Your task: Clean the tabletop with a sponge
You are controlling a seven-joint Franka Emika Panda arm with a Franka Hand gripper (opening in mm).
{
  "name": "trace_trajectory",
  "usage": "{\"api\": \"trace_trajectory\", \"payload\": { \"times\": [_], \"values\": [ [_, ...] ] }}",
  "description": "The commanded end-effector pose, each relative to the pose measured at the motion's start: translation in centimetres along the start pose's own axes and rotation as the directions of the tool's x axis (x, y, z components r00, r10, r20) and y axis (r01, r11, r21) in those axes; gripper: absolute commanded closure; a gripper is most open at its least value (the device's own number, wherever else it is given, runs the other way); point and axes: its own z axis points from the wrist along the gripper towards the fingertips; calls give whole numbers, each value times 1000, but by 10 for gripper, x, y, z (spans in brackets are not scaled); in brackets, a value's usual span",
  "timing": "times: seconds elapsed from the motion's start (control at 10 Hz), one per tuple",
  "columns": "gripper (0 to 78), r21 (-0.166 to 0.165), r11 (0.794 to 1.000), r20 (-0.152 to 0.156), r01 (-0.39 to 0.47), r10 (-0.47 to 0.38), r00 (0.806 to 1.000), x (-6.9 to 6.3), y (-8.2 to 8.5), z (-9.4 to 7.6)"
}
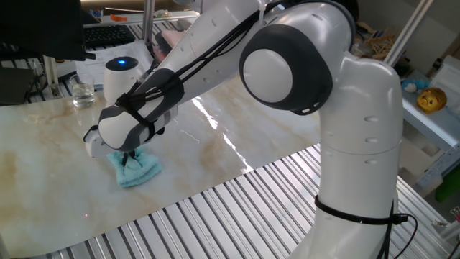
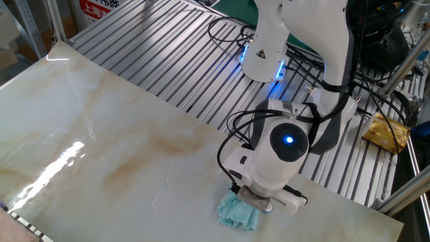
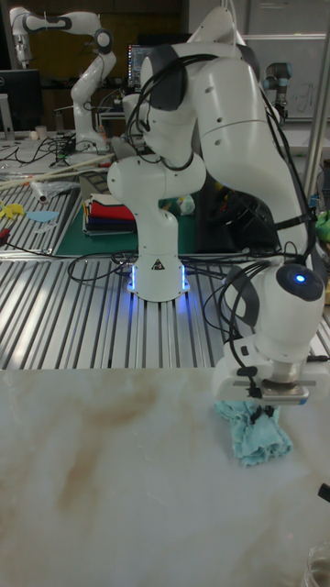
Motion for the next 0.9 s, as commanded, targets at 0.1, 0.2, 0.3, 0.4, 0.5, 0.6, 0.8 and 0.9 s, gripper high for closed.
{"api": "trace_trajectory", "payload": {
  "times": [0.1,0.2,0.3,0.4,0.5,0.6,0.8,0.9],
  "values": [
    [763,9,999,-32,-43,43,999,20,-28,-62],
    [763,9,999,-32,-46,47,998,23,-31,-67],
    [763,8,999,-31,-46,47,998,24,-33,-70],
    [763,8,999,-29,-46,46,999,25,-33,-71],
    [763,12,999,-25,-49,49,998,26,-35,-73],
    [763,15,999,-26,-48,49,998,26,-36,-73],
    [763,26,999,-23,-40,41,999,24,-48,-71],
    [763,28,999,-22,-37,37,999,24,-52,-71]
  ]
}}
